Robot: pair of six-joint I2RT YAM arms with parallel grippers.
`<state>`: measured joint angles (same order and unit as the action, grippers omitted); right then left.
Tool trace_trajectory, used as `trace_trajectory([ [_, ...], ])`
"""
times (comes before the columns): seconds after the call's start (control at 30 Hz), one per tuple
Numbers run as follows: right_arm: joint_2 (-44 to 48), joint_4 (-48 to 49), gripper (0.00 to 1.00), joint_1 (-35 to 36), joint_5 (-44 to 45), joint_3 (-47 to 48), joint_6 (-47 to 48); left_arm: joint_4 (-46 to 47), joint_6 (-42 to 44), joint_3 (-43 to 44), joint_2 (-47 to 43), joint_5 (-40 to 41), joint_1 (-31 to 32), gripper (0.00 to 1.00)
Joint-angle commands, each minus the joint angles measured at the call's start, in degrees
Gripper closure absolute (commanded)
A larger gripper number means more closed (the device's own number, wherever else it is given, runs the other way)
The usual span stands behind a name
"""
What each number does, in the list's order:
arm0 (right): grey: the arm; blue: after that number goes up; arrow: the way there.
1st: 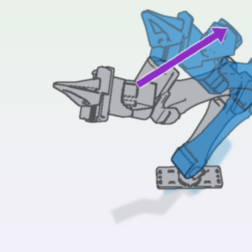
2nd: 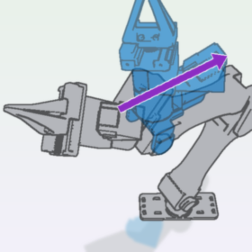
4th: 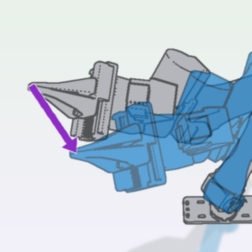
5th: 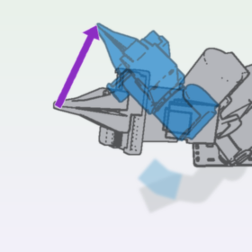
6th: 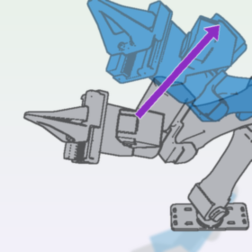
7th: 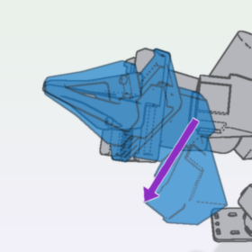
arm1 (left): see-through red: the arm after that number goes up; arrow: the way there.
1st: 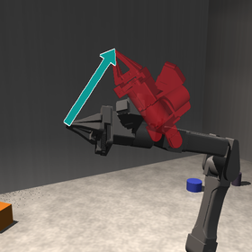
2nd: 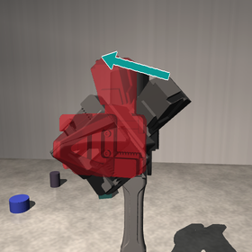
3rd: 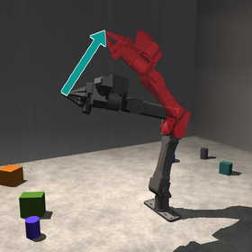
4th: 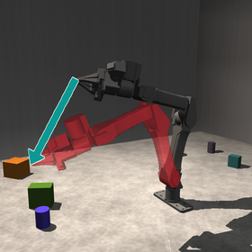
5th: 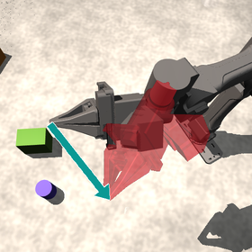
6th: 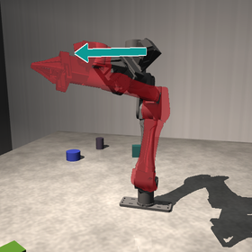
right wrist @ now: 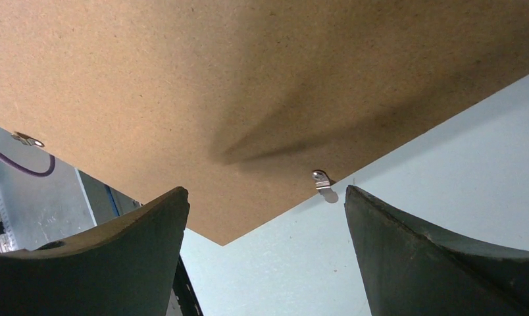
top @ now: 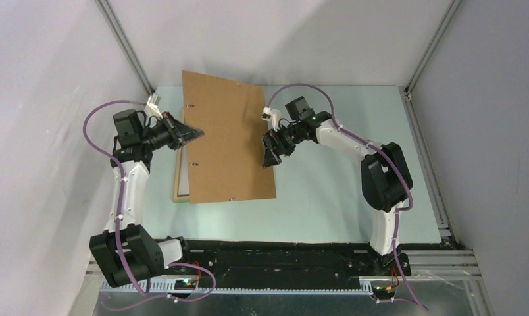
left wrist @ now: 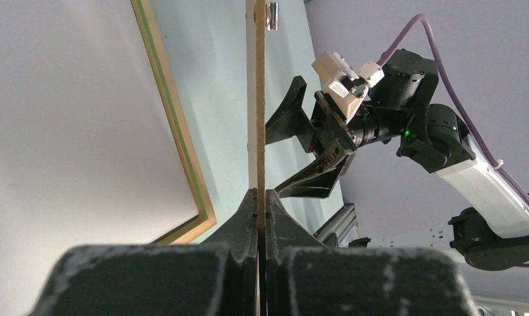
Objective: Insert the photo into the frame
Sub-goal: Adjust the photo frame item.
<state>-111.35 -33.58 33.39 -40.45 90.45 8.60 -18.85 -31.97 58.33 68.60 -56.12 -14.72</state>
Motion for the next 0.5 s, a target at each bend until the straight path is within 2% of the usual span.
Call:
trace_trajectory([
  [0.0,0.40,0.35,0.08,1.34,-1.80,1.22,0.18,4.19,-2.04,2.03,-1.62,-2.72,0.33,1.00],
  [0.47,3.12,-0.91,0.09,4.08,-1.38,-1.93,0.67,5.72,-2.73,2.31,-1.00,-0.23,0.28,1.00],
])
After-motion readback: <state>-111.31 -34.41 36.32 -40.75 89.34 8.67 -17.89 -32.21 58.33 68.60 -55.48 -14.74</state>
